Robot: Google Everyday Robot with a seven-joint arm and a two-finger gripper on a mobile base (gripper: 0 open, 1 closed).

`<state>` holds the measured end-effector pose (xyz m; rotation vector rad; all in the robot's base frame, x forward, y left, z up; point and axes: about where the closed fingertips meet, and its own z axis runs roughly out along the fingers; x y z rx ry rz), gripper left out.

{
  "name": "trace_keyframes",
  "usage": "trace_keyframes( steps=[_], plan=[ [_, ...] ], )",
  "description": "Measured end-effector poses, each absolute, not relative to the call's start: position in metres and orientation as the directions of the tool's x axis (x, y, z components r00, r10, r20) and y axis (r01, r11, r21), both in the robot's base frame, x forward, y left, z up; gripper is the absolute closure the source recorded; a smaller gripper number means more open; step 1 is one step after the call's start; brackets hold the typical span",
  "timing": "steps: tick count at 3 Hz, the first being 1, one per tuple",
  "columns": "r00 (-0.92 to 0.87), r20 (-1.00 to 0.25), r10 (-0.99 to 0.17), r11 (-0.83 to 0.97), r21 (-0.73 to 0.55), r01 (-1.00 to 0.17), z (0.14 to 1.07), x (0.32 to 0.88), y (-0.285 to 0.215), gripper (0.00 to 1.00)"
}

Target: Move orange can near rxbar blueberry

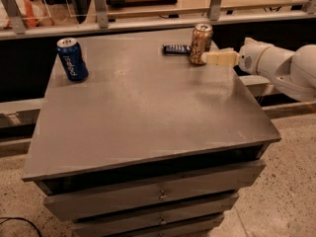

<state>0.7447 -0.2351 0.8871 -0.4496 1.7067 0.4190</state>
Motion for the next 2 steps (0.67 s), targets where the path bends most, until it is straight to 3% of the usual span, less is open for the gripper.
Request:
trace_keyframes(
  steps=[2],
  plan=[
    [-0.186,-0.974,-0.126,0.869,-0.018,-0.494,0.886,0.7273,-0.2506,0.0]
  ],
)
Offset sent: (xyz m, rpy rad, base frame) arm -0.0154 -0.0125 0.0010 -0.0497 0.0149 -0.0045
